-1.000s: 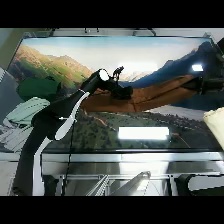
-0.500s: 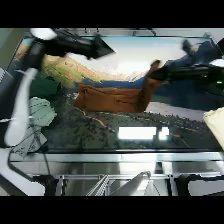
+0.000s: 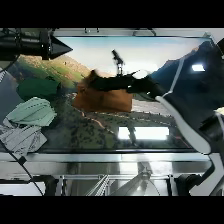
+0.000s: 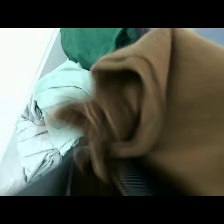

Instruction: Fold the shirts.

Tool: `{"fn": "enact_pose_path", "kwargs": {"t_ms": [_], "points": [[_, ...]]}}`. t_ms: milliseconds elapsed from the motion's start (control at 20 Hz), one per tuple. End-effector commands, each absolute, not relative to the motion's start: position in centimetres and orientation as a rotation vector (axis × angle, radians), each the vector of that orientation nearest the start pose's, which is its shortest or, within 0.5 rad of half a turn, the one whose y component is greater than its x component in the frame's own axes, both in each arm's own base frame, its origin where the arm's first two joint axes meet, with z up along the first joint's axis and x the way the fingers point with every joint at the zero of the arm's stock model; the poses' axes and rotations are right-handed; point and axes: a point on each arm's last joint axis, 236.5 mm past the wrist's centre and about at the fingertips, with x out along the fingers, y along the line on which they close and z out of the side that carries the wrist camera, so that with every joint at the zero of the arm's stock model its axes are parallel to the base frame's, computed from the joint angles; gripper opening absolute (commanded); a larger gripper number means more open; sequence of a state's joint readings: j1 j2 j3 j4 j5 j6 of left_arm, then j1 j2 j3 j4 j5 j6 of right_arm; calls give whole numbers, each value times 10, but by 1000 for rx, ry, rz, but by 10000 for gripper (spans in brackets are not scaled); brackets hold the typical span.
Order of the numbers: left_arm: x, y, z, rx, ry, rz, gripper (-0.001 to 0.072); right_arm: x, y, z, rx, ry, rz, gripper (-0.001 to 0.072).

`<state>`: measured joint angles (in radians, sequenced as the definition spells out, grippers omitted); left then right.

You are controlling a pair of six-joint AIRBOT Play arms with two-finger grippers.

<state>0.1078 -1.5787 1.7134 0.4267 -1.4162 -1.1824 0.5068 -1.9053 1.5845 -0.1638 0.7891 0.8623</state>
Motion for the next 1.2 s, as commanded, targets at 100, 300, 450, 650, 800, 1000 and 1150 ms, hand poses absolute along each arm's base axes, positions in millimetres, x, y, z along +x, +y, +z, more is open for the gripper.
{"fn": "enact_pose_path", "kwargs": {"t_ms": [100, 300, 450, 650, 800, 1000, 1150], "points": [[446, -161, 163, -629, 959, -944, 23, 428, 456, 56, 584, 848, 1219, 454], [436, -163, 153, -613, 988, -976, 23, 432, 354, 84, 589, 988, 1259, 370], [435, -163, 153, -602, 986, -984, 23, 436, 275, 85, 690, 1080, 1191, 362], [433, -163, 153, -588, 981, -996, 24, 445, 187, 4, 720, 1250, 801, 315], [434, -163, 153, -587, 979, -995, 24, 437, 175, -39, 747, 1352, 678, 580], [436, -163, 153, -589, 973, -989, 24, 435, 208, -82, 774, 1418, 646, 620], [435, -163, 153, -588, 976, -992, 24, 433, 236, -105, 811, 1444, 635, 616]]}}
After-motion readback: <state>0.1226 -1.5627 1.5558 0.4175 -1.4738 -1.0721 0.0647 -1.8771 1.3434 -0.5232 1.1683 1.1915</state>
